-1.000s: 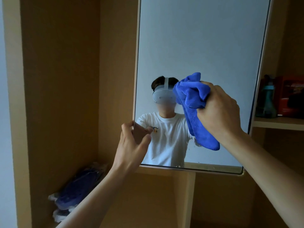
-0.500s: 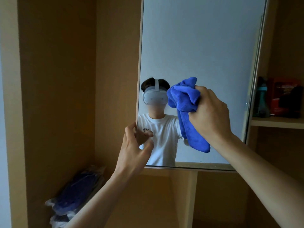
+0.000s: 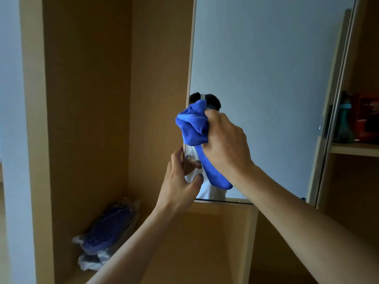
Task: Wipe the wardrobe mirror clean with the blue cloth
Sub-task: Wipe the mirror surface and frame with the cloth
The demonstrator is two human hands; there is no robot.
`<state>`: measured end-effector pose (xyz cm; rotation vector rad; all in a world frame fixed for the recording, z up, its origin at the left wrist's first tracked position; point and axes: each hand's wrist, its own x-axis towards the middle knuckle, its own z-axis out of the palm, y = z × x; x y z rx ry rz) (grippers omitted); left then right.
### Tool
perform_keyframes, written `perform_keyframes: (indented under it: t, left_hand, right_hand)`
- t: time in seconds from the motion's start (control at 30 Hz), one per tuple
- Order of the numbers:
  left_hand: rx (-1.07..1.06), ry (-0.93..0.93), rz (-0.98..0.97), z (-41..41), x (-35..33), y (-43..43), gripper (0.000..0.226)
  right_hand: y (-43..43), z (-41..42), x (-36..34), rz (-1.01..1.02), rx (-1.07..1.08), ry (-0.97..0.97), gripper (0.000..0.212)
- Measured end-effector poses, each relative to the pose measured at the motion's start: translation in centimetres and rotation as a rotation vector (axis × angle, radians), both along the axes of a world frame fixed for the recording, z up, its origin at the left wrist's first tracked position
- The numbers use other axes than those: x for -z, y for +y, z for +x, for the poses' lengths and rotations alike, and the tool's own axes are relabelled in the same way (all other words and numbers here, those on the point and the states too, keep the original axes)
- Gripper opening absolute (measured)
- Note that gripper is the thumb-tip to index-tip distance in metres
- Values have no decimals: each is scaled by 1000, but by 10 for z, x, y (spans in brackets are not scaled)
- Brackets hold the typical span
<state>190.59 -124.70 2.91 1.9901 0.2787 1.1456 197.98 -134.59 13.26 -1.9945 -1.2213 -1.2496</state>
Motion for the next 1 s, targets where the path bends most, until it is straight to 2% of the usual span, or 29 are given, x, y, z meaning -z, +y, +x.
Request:
perform_keyframes:
  t: [0.13, 0.27, 0.37, 0.6, 0.8, 0.9, 1.0]
  left_hand:
    - [63, 2, -33, -8, 5, 2, 77]
    - [128, -13, -95, -14, 9, 3, 74]
    - [172, -4, -128, -15, 12, 3, 77]
    - [185, 10, -226, -18, 23, 7, 65]
    - [285, -63, -466, -26, 25, 16, 49]
    - [310, -107, -556, -24, 28, 20, 51]
    - [302, -108, -562, -21, 29, 20, 56]
  right_hand:
    - [-15, 0, -6, -144, -88, -5, 27]
    - [-28, 4, -2, -226, 36, -272, 35]
    - [-28, 3, -3, -253, 73, -367, 37]
    - [-22, -3, 11, -302, 93, -412, 38]
    - [-18, -2, 50, -276, 114, -442, 42]
    - [-17, -2, 65, -285, 121, -426, 46]
    - [-18, -3, 82, -341, 151, -428, 50]
